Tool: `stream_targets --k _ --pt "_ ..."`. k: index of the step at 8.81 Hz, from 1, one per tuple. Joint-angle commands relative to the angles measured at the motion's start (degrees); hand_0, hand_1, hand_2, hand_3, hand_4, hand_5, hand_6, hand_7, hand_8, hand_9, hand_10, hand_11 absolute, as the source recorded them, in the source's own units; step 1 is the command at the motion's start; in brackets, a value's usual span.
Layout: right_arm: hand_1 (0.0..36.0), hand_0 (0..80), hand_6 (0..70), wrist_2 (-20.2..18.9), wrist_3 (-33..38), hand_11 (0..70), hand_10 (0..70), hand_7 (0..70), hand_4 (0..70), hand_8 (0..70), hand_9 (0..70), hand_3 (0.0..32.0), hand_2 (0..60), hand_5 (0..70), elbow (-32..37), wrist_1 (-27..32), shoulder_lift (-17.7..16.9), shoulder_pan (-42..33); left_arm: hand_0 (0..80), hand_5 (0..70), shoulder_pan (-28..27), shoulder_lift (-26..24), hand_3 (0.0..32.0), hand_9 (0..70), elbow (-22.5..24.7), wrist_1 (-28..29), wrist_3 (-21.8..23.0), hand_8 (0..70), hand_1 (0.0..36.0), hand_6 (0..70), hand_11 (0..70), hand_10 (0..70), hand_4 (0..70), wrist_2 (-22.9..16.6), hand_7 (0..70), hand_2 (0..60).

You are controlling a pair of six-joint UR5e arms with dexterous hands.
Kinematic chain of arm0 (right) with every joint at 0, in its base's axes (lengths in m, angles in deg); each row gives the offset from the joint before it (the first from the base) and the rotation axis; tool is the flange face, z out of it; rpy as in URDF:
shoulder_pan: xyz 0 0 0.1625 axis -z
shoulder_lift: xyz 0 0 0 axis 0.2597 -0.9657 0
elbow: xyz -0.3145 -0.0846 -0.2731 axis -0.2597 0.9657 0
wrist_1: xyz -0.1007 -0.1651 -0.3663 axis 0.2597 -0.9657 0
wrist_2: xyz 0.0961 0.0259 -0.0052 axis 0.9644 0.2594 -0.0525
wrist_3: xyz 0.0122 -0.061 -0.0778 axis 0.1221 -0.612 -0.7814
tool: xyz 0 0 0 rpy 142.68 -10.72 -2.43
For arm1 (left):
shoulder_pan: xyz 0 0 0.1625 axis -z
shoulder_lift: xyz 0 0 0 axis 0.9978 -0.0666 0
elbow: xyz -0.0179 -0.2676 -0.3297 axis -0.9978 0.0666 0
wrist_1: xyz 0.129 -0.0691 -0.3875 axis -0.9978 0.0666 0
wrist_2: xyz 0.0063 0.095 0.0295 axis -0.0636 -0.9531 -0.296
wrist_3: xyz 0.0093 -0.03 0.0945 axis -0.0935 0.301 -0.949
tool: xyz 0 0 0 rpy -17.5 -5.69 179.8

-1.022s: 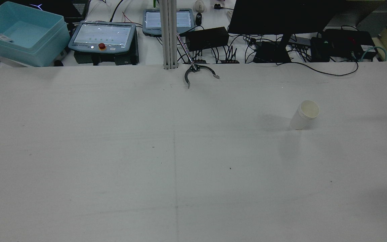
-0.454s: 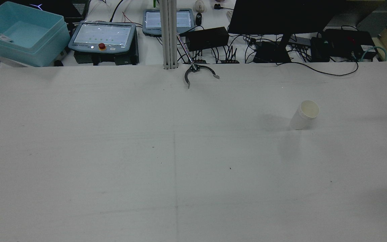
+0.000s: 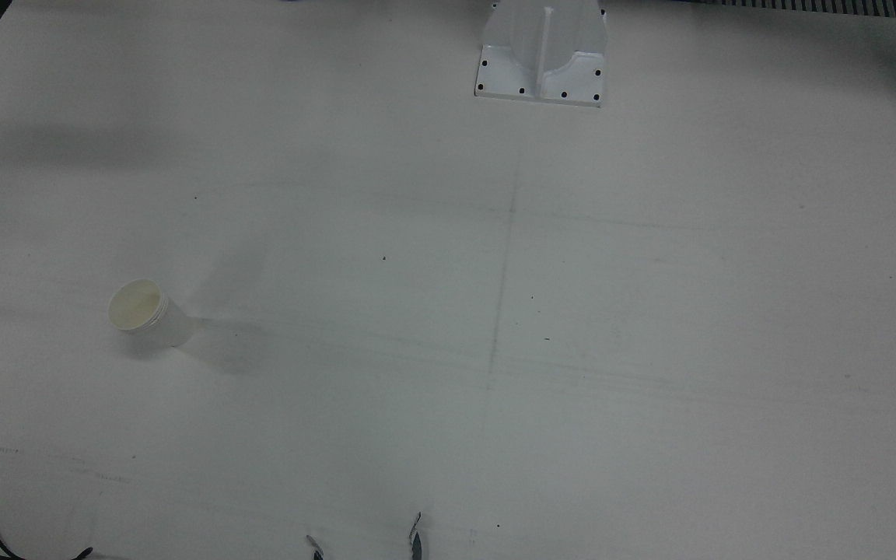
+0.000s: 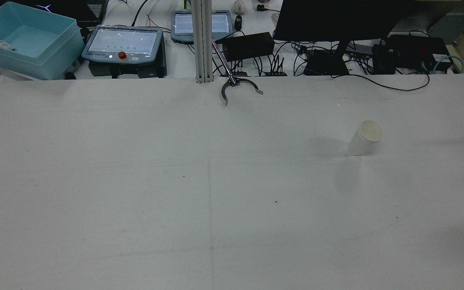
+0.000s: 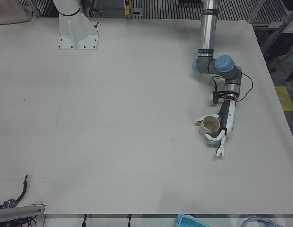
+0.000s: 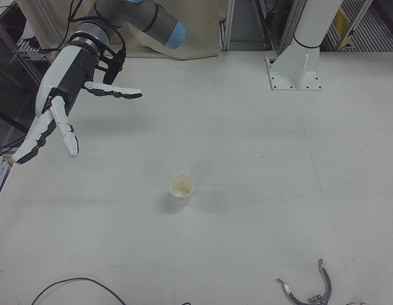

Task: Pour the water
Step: 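Lift the grasped paper cup off the table with the left hand, then hold the paper cup upright in the left hand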

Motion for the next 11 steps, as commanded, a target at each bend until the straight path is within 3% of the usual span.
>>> stream_targets --k 1,2,3,4,5,8,9,10,11 --pt "6.4 49.0 0.0 0.0 0.0 0.0 0.0 0.0 11.8 0.8 0.4 2.8 0.0 6.3 0.0 0.0 0.1 0.0 64.3 62.5 0.1 0.0 0.0 1.8 0.1 -1.2 1.5 0.0 26.9 0.0 7.1 3.1 30.8 0.4 16.0 13.1" --pt "6.4 49.0 0.0 0.0 0.0 0.0 0.0 0.0 11.8 0.8 0.4 2.8 0.0 6.3 0.0 0.0 0.0 0.0 68.5 70.0 0.1 -0.1 0.0 2.1 0.1 -1.6 1.8 0.0 28.6 0.0 8.2 3.8 30.2 0.6 17.7 15.1" --pt "6.3 48.8 0.0 0.0 0.0 0.0 0.0 0.0 11.8 0.9 0.5 2.6 0.0 6.2 0.0 0.0 0.0 -0.1 73.6 70.0 0.1 -0.2 0.0 2.3 0.1 -2.3 2.3 0.0 32.1 0.0 9.8 4.7 28.3 0.7 18.8 23.8" --pt "6.2 48.8 0.0 0.1 -0.1 0.0 0.0 0.0 11.7 0.9 0.6 2.8 0.0 6.2 0.1 0.0 0.0 -0.1 61.0 70.0 0.1 -0.2 0.0 2.7 0.1 -2.6 2.4 0.0 34.8 1.3 10.4 5.2 26.7 1.0 20.5 54.5" --pt "6.1 48.7 0.0 0.1 -0.1 0.0 0.0 0.0 11.8 0.9 0.6 3.0 0.0 6.1 0.1 0.0 0.0 -0.1 48.2 70.0 0.2 -0.2 0.0 2.9 0.3 -3.0 2.7 0.0 36.0 2.7 11.0 5.8 25.6 1.1 21.8 60.0" --pt "6.1 48.6 0.0 0.1 0.0 0.0 0.0 0.0 12.1 0.8 0.4 2.4 0.0 6.2 0.1 0.0 0.1 0.0 47.4 70.0 0.4 0.0 0.0 3.6 2.7 -6.6 7.7 0.0 36.0 4.3 12.4 6.9 36.2 1.2 25.2 60.0" --pt "6.1 48.5 0.0 -0.1 0.1 0.0 0.0 0.0 12.2 0.9 0.5 2.2 0.0 6.0 0.0 0.0 0.1 -0.2 52.8 70.0 0.8 0.3 0.0 3.9 3.7 -6.5 7.8 0.9 36.0 5.3 14.4 8.0 39.3 1.3 25.8 60.0" --pt "6.0 48.1 0.0 -0.1 0.1 0.0 0.0 0.0 12.2 1.0 0.7 2.2 0.0 5.6 0.1 0.0 -0.1 -0.5 80.0 70.0 1.0 1.2 0.0 7.1 5.7 -6.6 8.0 4.1 36.0 6.2 20.3 10.8 43.5 3.7 25.3 60.0" --pt "5.8 47.7 0.0 -0.1 0.1 0.0 0.0 0.0 12.3 1.2 1.0 1.6 0.0 5.3 0.8 0.1 -0.2 -1.1 80.0 70.0 0.9 2.6 0.0 7.2 9.3 -8.0 7.7 4.2 36.0 5.6 20.8 11.2 48.3 5.9 24.9 60.0"
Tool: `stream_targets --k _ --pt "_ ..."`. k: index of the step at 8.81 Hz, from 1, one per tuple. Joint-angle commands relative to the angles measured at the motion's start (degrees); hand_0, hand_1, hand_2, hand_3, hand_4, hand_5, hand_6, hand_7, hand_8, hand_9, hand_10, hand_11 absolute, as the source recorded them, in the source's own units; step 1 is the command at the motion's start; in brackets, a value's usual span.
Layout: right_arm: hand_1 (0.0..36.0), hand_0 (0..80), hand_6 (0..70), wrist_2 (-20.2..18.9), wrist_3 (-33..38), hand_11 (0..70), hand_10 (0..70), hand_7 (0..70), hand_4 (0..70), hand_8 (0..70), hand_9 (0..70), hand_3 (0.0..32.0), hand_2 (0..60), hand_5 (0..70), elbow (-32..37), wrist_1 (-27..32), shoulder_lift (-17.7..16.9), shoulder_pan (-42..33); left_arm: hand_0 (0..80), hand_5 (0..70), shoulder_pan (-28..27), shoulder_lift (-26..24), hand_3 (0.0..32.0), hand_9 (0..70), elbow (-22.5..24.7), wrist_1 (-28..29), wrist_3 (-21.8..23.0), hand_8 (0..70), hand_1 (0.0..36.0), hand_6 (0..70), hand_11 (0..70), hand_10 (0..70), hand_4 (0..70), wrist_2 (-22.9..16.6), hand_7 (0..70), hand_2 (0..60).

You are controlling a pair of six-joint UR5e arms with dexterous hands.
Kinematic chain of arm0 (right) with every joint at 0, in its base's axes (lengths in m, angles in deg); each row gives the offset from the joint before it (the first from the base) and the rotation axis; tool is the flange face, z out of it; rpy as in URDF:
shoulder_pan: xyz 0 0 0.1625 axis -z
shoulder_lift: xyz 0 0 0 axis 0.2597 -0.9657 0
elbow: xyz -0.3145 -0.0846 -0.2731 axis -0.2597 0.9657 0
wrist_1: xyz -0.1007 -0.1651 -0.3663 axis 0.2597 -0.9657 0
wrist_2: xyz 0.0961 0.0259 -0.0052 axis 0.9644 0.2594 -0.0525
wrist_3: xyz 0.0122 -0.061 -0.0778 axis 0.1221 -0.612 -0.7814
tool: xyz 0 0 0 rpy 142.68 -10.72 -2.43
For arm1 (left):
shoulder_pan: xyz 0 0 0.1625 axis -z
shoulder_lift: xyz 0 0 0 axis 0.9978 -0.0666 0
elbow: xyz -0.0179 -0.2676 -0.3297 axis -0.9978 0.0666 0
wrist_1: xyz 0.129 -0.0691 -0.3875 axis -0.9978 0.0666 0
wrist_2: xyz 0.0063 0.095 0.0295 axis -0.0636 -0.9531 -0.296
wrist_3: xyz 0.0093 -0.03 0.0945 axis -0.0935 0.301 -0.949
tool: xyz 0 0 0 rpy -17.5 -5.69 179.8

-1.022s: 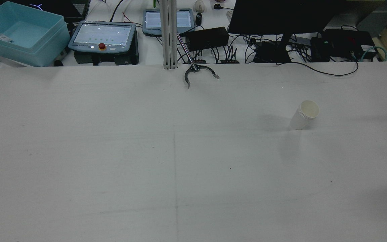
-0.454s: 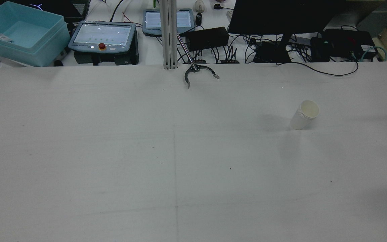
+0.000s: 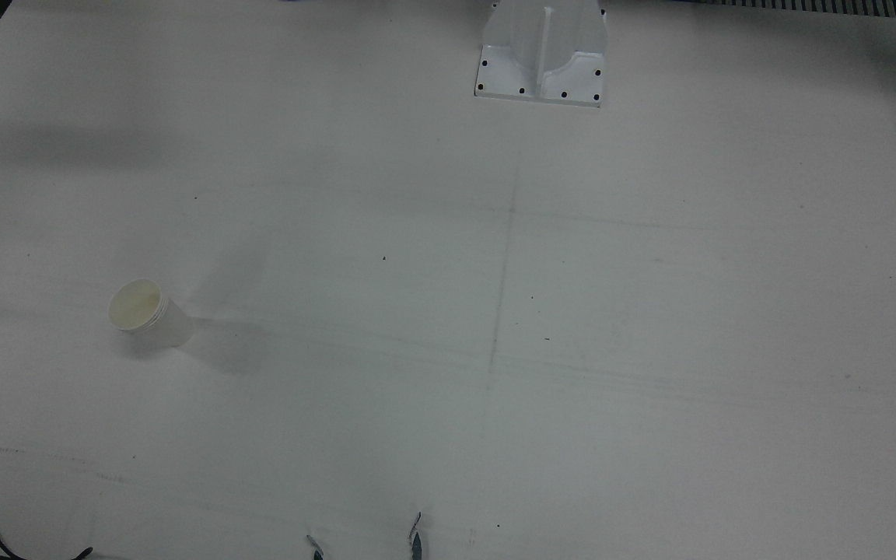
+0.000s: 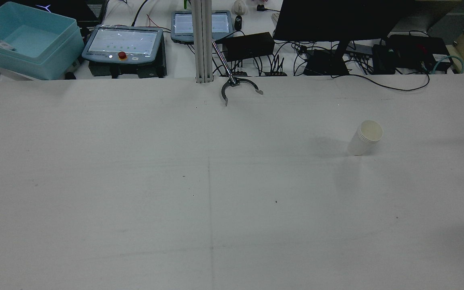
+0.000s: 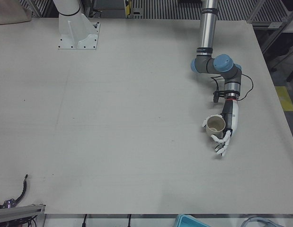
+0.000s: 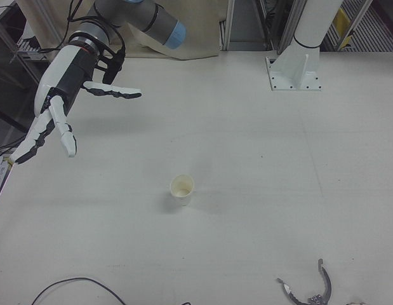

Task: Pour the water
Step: 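Hold the paper cup upright in the left hand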

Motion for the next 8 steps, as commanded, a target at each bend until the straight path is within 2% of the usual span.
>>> stream_targets --k 1,2,4,5,6,8 --pt "5.6 47.8 0.0 0.0 0.3 0.0 0.0 0.0 11.6 1.7 1.6 1.8 0.0 5.0 3.1 0.6 0.0 -0.6 80.0 70.0 0.2 2.3 0.0 7.2 8.6 -3.2 0.2 4.1 36.0 5.3 20.3 10.9 47.0 3.8 24.9 60.0" --pt "5.5 47.6 0.0 0.2 0.0 0.0 0.0 0.0 11.5 1.9 1.9 2.0 0.0 5.1 4.4 0.8 0.4 -0.1 80.0 70.0 0.2 2.6 0.0 6.9 10.3 -4.0 0.2 3.9 36.0 5.2 19.7 10.4 47.2 3.8 24.6 60.0" --pt "5.0 47.6 0.0 0.2 0.1 0.0 0.0 0.0 11.0 2.2 2.4 2.6 0.0 5.3 6.1 0.8 1.2 0.2 79.7 70.0 0.3 2.6 0.0 7.6 11.1 -4.6 0.2 4.5 36.0 8.2 19.0 10.3 55.1 3.7 26.6 60.0" --pt "5.0 47.6 0.0 0.1 0.4 0.0 0.0 0.0 10.4 2.3 2.5 3.0 0.0 5.0 6.0 0.8 1.1 0.1 57.2 70.0 0.3 2.6 0.0 7.0 11.1 -4.6 0.3 4.2 36.0 10.1 16.6 9.6 63.0 3.7 26.5 60.0" --pt "5.0 47.6 0.0 0.0 0.7 0.0 0.0 0.0 10.0 2.2 2.4 3.4 0.0 5.0 5.9 0.8 1.1 0.1 49.4 70.0 0.3 2.6 0.0 6.6 11.1 -4.6 0.3 4.1 36.0 11.7 14.9 9.0 69.3 3.6 26.3 60.0" --pt "5.2 47.7 0.0 -0.1 0.8 0.0 0.0 0.0 10.1 2.0 2.0 3.2 0.0 5.2 5.6 0.8 1.2 0.1 43.2 70.0 0.3 4.1 0.0 5.6 11.3 -3.5 0.4 3.6 35.8 13.0 13.5 8.5 70.0 3.6 25.5 60.0"
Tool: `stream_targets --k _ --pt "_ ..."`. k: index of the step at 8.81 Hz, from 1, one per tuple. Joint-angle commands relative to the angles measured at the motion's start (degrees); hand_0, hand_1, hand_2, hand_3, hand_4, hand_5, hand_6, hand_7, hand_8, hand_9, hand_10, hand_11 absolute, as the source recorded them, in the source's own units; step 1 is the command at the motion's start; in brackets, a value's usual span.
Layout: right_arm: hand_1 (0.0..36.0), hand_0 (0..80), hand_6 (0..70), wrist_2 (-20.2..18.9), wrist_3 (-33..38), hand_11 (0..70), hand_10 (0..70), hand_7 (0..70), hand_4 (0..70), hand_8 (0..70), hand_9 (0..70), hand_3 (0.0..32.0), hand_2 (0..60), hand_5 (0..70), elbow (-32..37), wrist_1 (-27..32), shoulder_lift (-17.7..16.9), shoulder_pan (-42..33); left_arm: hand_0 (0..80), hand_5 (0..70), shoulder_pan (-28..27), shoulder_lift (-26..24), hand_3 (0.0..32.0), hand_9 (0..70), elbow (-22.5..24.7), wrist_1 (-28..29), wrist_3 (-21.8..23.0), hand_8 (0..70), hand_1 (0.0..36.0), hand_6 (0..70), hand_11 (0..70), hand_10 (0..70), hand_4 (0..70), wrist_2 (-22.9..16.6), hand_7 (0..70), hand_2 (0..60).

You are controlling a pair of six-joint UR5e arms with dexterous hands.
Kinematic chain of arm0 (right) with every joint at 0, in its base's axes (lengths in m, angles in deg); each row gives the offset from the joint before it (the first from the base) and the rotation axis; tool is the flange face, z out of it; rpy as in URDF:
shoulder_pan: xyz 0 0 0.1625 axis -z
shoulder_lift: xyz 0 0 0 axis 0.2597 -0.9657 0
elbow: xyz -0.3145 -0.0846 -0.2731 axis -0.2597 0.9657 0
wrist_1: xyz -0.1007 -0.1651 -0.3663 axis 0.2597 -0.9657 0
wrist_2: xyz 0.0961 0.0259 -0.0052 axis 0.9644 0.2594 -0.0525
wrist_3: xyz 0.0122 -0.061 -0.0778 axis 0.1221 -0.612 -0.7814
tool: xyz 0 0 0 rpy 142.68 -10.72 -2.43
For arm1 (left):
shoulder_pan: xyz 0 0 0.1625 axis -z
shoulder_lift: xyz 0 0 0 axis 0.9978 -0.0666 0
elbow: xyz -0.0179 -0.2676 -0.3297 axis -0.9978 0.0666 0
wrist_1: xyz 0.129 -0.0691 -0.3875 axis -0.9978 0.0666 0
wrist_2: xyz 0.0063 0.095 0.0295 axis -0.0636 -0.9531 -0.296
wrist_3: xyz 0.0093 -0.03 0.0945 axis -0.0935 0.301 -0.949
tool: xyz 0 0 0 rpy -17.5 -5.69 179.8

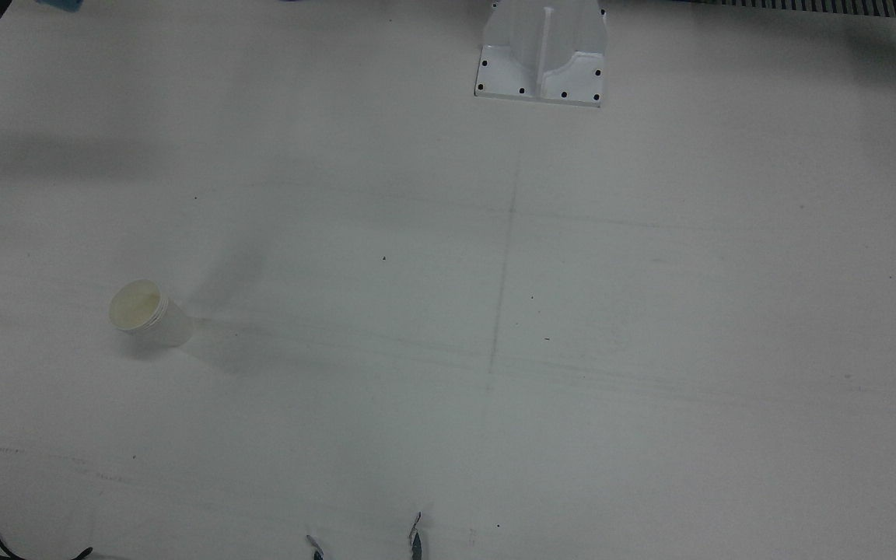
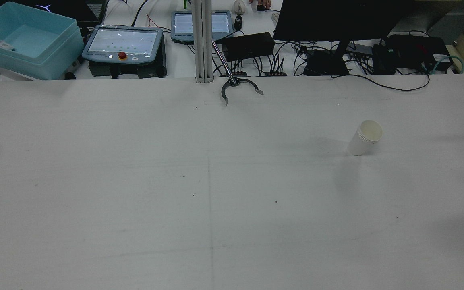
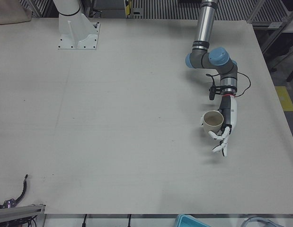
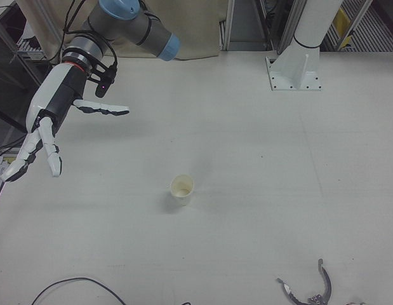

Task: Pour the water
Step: 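Hold the paper cup upright in the left hand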

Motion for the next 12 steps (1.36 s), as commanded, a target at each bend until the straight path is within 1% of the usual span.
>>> stream_targets --k 1,2,3,4,5,7,8,9,11,12 --pt "5.2 47.8 0.0 -0.1 0.2 0.0 0.0 0.0 10.2 1.9 2.0 3.6 0.0 5.5 -0.2 0.0 0.3 0.2 36.5 70.0 -0.1 2.2 0.0 5.5 0.4 1.8 0.1 3.5 31.6 14.0 12.4 8.1 70.0 0.0 26.0 60.0" --pt "5.3 47.8 0.0 -0.1 0.2 0.0 0.0 0.0 10.1 1.9 1.9 3.8 0.0 5.6 -0.4 0.0 0.6 0.1 31.2 70.0 -0.1 2.4 0.0 4.9 0.4 2.3 0.1 3.0 20.8 14.6 11.0 7.5 70.0 0.0 25.9 60.0" --pt "5.5 47.8 0.0 -0.1 0.2 0.0 0.0 0.0 10.1 1.8 1.7 3.8 0.0 5.5 -0.5 0.0 0.7 0.1 28.7 70.0 -0.1 2.4 0.0 4.4 0.3 2.3 0.2 2.6 9.8 15.1 9.6 6.9 70.0 0.0 25.4 60.0" --pt "5.5 47.8 0.0 -0.2 0.2 0.0 0.0 0.0 10.0 1.8 1.7 4.0 0.0 5.4 -0.9 0.0 0.6 -0.2 33.7 70.0 -0.1 2.4 0.0 4.8 0.3 2.3 0.2 2.9 8.0 15.4 9.8 7.1 70.0 0.0 25.7 60.0" --pt "5.5 47.8 0.0 -0.3 0.2 0.0 0.0 0.0 10.0 1.7 1.6 4.0 0.0 5.3 -1.2 0.0 0.5 -0.3 36.7 70.0 -0.1 2.4 0.0 4.7 0.4 2.3 0.2 2.6 5.5 15.5 9.5 7.0 70.0 0.0 25.8 49.8" --pt "5.5 47.9 0.0 -0.2 0.2 0.0 0.0 0.0 10.1 1.7 1.6 3.8 0.0 5.4 -1.3 0.0 0.6 -0.3 39.5 70.0 -0.2 2.3 0.0 4.8 0.4 2.2 0.2 2.8 5.3 15.9 9.6 7.1 70.0 0.0 25.9 43.6" --pt "5.6 48.0 0.0 -0.2 0.3 0.0 0.0 0.0 10.1 1.8 1.7 4.0 0.0 5.5 -1.3 0.0 0.6 -0.3 40.7 70.0 -0.2 2.3 0.0 4.8 0.4 2.1 0.2 2.9 5.9 15.9 9.9 7.2 70.0 0.0 25.9 43.3" --pt "5.6 47.9 0.0 -0.2 0.3 0.0 0.0 0.0 10.1 1.8 1.7 4.0 0.0 5.3 -1.2 0.0 0.6 -0.2 41.7 70.0 -0.2 2.3 0.0 4.8 0.4 2.0 0.2 2.9 6.8 15.9 10.2 7.4 70.0 0.0 25.8 44.4" --pt "5.5 47.9 0.0 -0.2 0.3 0.0 0.0 0.0 10.4 1.9 1.9 3.6 0.0 5.2 -1.2 0.0 0.6 -0.1 43.1 70.0 -0.2 2.3 0.0 4.7 0.4 1.6 0.2 2.7 8.6 15.1 10.5 7.5 70.0 0.0 25.4 47.9" --pt "5.4 47.7 0.0 -0.2 0.2 0.0 0.0 0.0 10.4 2.0 2.0 3.8 0.0 5.3 -0.9 0.0 0.6 0.1 43.7 70.0 -0.2 2.2 0.0 4.8 0.4 1.5 0.2 2.7 8.8 15.0 10.6 7.5 70.0 0.0 25.3 47.3"
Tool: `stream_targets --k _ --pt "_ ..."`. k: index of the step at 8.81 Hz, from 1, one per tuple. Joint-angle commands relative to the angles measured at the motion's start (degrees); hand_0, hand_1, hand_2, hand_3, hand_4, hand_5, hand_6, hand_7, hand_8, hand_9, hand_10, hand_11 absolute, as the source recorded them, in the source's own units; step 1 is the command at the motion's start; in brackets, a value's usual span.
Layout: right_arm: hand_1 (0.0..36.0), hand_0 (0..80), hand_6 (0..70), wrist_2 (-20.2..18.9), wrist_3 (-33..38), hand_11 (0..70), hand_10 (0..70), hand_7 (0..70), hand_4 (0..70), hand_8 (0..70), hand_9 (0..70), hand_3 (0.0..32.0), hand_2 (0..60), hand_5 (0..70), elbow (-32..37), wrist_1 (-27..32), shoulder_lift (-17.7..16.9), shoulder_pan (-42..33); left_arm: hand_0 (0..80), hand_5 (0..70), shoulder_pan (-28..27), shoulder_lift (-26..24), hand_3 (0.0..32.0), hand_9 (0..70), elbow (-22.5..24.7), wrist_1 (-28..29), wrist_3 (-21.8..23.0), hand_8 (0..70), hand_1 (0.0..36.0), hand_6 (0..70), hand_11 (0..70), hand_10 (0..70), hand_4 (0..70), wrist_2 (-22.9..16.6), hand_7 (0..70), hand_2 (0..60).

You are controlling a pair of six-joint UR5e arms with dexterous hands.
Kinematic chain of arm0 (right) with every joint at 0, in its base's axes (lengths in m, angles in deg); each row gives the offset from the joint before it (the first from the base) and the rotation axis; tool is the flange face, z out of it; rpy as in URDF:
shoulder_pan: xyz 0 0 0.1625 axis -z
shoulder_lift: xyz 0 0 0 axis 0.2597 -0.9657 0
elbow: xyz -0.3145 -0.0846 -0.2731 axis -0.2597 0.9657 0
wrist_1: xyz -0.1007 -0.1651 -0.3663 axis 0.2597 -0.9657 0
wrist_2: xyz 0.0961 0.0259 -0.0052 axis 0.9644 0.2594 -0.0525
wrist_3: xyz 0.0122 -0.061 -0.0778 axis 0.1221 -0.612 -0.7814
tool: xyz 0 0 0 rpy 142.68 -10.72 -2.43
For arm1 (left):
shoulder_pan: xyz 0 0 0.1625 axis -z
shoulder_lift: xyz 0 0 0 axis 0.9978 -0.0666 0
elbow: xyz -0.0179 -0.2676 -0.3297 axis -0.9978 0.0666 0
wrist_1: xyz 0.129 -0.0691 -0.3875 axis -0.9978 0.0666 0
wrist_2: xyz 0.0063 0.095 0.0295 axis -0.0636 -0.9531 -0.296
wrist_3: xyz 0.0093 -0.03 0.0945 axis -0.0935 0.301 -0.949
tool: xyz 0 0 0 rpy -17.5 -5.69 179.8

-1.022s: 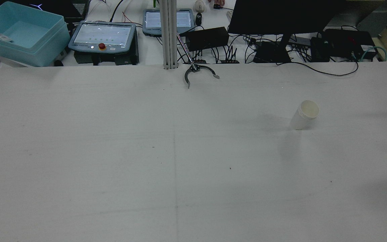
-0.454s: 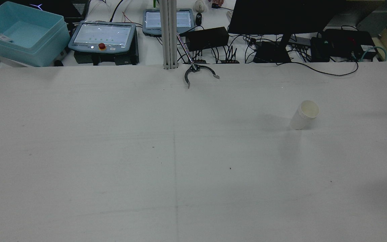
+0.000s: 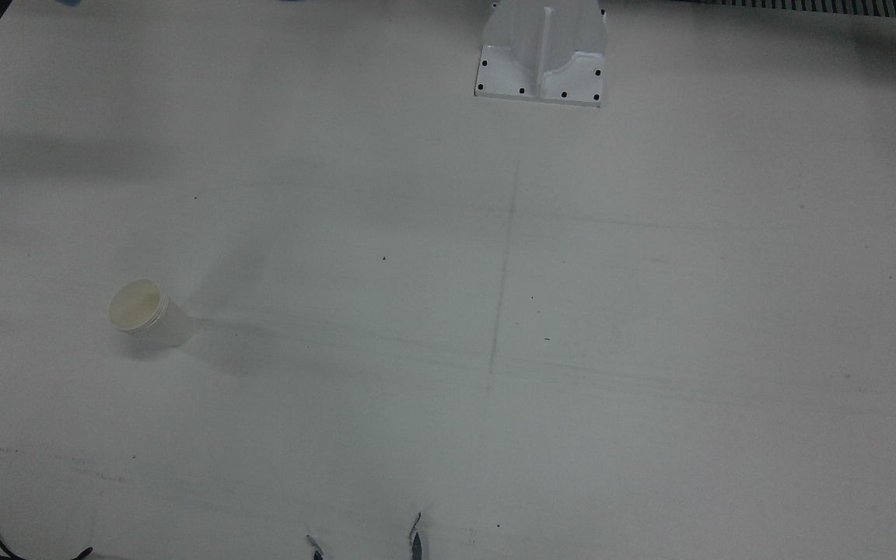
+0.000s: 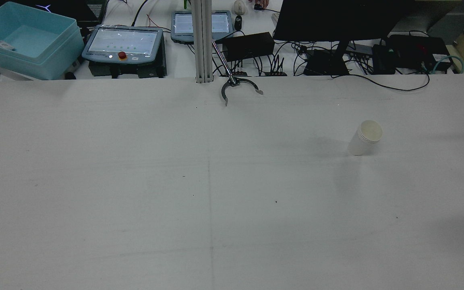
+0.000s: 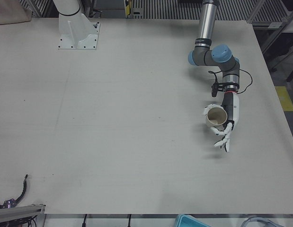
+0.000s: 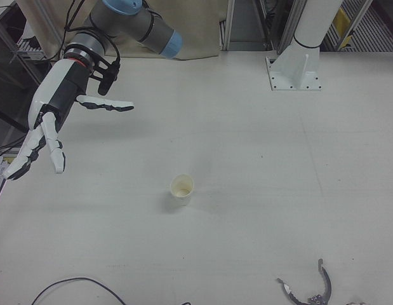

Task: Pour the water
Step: 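Hold the paper cup upright in the left hand, then reach the right hand toward the white paper cup on the table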

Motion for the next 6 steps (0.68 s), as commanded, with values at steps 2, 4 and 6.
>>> stream_targets --k 2,4,6 --pt "5.2 47.5 0.0 0.7 0.7 0.0 0.0 0.0 10.9 2.8 3.2 2.0 0.0 5.0 9.0 4.4 2.1 4.4 44.3 70.0 0.0 -0.1 0.0 4.7 0.3 -0.4 0.0 2.7 9.1 14.7 10.6 7.5 70.0 0.0 25.2 47.2" --pt "6.7 48.0 0.0 1.3 1.9 0.0 0.0 0.0 10.9 2.9 2.7 1.2 0.0 4.5 17.9 11.1 3.4 6.3 44.2 70.0 -0.1 -0.1 0.0 4.8 0.8 -1.0 0.0 2.8 9.6 14.8 10.8 7.7 70.0 0.0 25.3 49.2" --pt "6.0 47.3 0.0 1.4 3.8 0.0 0.0 0.0 11.1 3.3 2.9 0.0 0.0 2.5 23.8 16.8 4.2 9.9 44.3 70.0 -0.1 -0.1 0.0 5.3 0.9 -1.0 0.0 3.3 10.0 15.4 11.0 7.8 70.0 0.0 25.5 51.0"
